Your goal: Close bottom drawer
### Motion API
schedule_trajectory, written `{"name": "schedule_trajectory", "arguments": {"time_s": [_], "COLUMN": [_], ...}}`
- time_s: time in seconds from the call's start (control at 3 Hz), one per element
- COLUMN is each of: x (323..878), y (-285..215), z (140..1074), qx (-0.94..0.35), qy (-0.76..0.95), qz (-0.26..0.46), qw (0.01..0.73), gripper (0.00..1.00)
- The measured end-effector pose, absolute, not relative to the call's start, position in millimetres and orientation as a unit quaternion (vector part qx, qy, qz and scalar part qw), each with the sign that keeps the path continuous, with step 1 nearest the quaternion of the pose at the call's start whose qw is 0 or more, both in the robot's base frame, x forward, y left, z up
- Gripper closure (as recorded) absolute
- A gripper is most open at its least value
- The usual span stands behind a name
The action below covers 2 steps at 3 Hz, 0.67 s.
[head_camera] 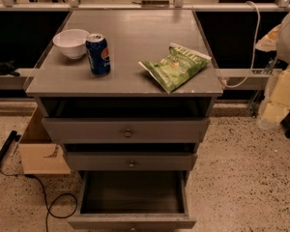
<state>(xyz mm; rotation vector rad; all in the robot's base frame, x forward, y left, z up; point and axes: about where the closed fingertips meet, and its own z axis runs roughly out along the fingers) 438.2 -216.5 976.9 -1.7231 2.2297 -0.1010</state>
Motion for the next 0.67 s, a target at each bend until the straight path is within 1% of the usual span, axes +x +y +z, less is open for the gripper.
{"name": "schedule_trajectory", "arguments": {"time_s": [0.33, 0.67], "x": [440.6, 438.5], "y": [-218.8, -225.0], "z": [976.2, 954.3], "qx": [-0.599, -0.587], "qy": [0.782, 0.791], "qz": [-0.039, -0.017], "qw": [0.166, 0.169], "gripper": [0.0, 0.0]}}
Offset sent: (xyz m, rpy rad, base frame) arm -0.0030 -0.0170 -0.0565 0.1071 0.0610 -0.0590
